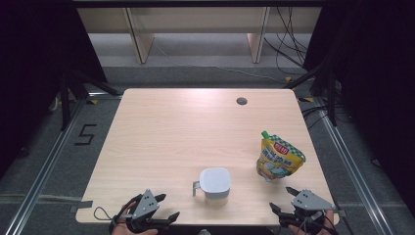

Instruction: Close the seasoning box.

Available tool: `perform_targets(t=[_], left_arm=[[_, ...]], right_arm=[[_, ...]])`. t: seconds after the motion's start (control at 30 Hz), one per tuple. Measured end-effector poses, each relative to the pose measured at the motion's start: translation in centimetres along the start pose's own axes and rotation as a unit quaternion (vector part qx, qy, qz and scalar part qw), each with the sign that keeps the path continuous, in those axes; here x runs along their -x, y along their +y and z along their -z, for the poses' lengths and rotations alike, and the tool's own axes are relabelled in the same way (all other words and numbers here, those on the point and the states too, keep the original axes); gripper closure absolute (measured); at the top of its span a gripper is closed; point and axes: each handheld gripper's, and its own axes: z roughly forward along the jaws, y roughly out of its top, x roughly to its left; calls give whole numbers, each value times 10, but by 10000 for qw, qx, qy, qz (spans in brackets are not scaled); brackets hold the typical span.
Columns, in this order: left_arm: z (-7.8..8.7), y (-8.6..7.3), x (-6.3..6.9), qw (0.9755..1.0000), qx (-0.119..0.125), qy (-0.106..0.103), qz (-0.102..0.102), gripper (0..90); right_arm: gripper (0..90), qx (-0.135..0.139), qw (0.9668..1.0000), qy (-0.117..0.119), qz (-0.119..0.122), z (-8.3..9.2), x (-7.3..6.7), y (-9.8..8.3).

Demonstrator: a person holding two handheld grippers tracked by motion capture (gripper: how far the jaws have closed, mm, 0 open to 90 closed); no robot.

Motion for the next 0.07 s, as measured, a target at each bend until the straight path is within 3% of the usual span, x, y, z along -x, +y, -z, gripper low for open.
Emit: perform_targets(t=[0.03, 0.07], left_arm=[[-2, -1, 1, 9998, 126, 14, 179, 265], [-2, 0, 0, 9999, 48, 61, 71, 262]], right_arm=[[253, 1, 10000, 1, 5, 0, 0, 0], [253, -28, 10000, -43, 21, 1, 0, 0]])
